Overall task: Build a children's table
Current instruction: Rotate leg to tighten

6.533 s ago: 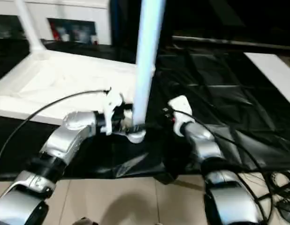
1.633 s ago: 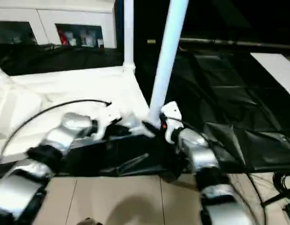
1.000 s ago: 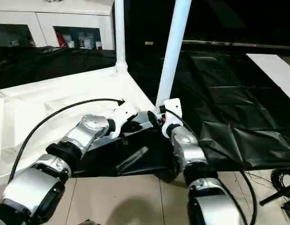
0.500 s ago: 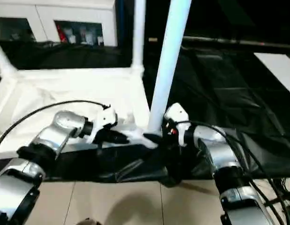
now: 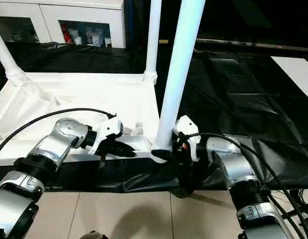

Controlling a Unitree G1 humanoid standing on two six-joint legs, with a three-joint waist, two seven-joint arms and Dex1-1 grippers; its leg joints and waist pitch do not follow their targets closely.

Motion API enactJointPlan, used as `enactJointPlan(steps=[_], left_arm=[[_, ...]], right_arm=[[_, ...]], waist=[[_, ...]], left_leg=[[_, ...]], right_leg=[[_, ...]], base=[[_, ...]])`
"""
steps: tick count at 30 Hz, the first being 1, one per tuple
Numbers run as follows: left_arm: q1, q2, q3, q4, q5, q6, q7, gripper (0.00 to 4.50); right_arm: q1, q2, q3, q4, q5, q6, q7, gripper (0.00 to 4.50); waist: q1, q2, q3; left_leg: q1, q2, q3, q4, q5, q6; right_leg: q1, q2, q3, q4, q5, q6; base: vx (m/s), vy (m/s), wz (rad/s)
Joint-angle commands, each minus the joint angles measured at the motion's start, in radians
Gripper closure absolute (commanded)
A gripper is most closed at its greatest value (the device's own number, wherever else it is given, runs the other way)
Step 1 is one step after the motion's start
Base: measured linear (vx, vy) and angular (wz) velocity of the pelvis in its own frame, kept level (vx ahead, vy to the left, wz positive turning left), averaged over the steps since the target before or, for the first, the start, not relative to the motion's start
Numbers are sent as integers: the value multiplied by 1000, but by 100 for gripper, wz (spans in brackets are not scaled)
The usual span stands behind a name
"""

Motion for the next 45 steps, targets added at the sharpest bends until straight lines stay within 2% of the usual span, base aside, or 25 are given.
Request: enactJointPlan(steps=[1,10,11,14,15,17,18,19,21,22,24,25,26,27,31,32,34,36,38,39,41,42,43,44,45], left_arm=[[29,0,-27,8,9,21,-15,450],[46,9,-30,-11,4,42,-24,450],[49,7,-28,-10,3,46,-16,450],[50,-2,-20,-5,2,52,11,450],[40,-35,6,26,0,56,99,450],[33,-55,21,46,-2,58,148,450],[8,-102,40,102,14,60,284,450],[5,-108,42,108,16,60,300,450],[-38,-175,62,173,34,87,485,450],[-38,-175,62,173,34,87,485,450],[-52,-195,69,191,38,97,543,450],[-66,-219,77,206,37,109,581,450],[-87,-255,70,229,46,114,615,450],[-89,-259,69,232,48,115,617,450],[-102,-271,62,252,57,103,623,450],[-109,-269,59,267,64,90,626,450],[-113,-264,57,276,68,84,623,450],[-116,-244,53,276,71,68,597,450],[-115,-236,52,274,71,68,587,450],[-108,-214,47,261,68,54,543,450],[-105,-201,44,258,66,42,515,450],[-98,-182,40,249,62,10,464,450],[-98,-182,40,249,62,10,464,450],[-84,-158,30,231,58,-23,398,450],[-61,-127,19,195,45,-37,309,450]], right_arm=[[7,-8,2,-11,4,11,8,147],[12,-3,8,-3,3,21,21,180],[14,9,-3,15,5,22,-4,180],[12,27,-21,48,4,19,-49,181],[1,59,-55,114,0,15,-142,181],[-5,76,-71,148,-1,14,-190,182],[-15,125,-111,204,-2,20,-332,182],[-16,131,-115,209,-2,21,-349,182],[-39,218,-168,248,-1,48,-584,182],[-39,218,-168,248,-1,48,-584,182],[-48,245,-183,257,0,57,-652,183],[-64,277,-195,272,-5,65,-725,183],[-102,330,-168,300,-48,36,-797,183],[-107,336,-163,302,-54,32,-802,183],[-128,360,-132,311,-84,0,-801,183],[-134,365,-135,310,-80,-18,-786,148],[-138,363,-143,307,-73,-35,-771,113],[-142,346,-161,297,-50,-50,-734,110],[-142,336,-160,290,-47,-49,-721,82],[-129,306,-148,250,-35,-30,-648,71],[-122,288,-139,226,-31,-19,-602,66],[-109,259,-127,195,-28,-18,-539,66],[-109,259,-127,195,-28,-18,-539,66],[-92,222,-116,161,-22,-19,-468,66],[-69,172,-101,119,-14,-18,-386,66]], waist=[[1,-11,-63],[2,-16,-64],[2,-12,-65],[0,-15,-63],[-2,-11,-62],[-8,-13,-58],[-16,-13,-51],[-16,-13,-51],[-27,-9,-45],[-31,-16,-49],[-29,-19,-50],[-28,-9,-50],[-36,1,-53],[-39,-4,-52],[-36,-3,-54],[-35,-3,-55],[-35,-4,-54],[-33,-7,-55],[-33,-7,-55],[-31,-12,-56],[-33,-11,-55],[-33,-19,-58],[-28,-17,-59],[-29,-23,-60],[-25,-22,-59]], left_leg=[[11,30,-9,-51,-121,73],[11,30,-8,-49,-114,75],[11,30,-9,-49,-111,75],[11,29,-9,-50,-124,69],[12,30,-9,-52,-136,61],[15,28,-12,-56,-180,39],[21,28,-13,-62,-235,16],[21,28,-13,-62,-235,16],[36,26,-19,-69,-325,-25],[33,26,-25,-72,-326,-29],[30,24,-22,-72,-303,-4],[32,23,-22,-71,-304,-2],[28,20,-24,-73,-308,-9],[26,20,-24,-74,-308,-11],[26,19,-21,-71,-309,6],[24,20,-21,-72,-298,12],[25,20,-20,-72,-300,17],[24,20,-20,-72,-301,23],[21,21,-21,-73,-292,26],[21,20,-19,-70,-281,37],[17,21,-20,-71,-264,43],[14,22,-18,-70,-243,46],[15,21,-17,-67,-223,54],[15,21,-15,-65,-216,58],[10,20,-16,-64,-194,70]], right_leg=[[51,-74,39,-58,-31,-239],[53,-74,39,-55,-23,-241],[53,-75,38,-54,-19,-242],[51,-74,38,-57,-37,-241],[49,-76,39,-60,-53,-242],[47,-77,39,-70,-129,-231],[41,-78,39,-83,-242,-209],[41,-78,39,-83,-242,-209],[32,-82,39,-99,-420,-170],[39,-83,37,-102,-442,-152],[39,-84,37,-106,-415,-140],[36,-84,39,-106,-407,-142],[36,-83,37,-105,-404,-146],[36,-82,37,-107,-407,-142],[36,-81,39,-106,-363,-144],[38,-81,39,-104,-345,-146],[37,-81,39,-103,-337,-152],[38,-81,39,-103,-343,-151],[40,-82,38,-103,-341,-150],[42,-82,38,-103,-338,-149],[44,-82,39,-101,-316,-152],[46,-81,38,-96,-285,-157],[47,-81,39,-93,-253,-163],[46,-81,39,-91,-235,-168],[51,-82,39,-88,-215,-169]], base=[[0,0,0],[0,0,0],[0,0,0],[0,0,0],[0,0,0],[0,0,0],[0,0,0],[0,0,0],[0,0,0],[0,0,0],[0,0,0],[0,0,0],[0,0,0],[0,0,0],[0,0,0],[0,0,0],[0,0,0],[0,0,0],[0,0,0],[0,0,0],[0,0,0],[0,0,0],[0,0,0],[0,0,0],[0,0,0]])
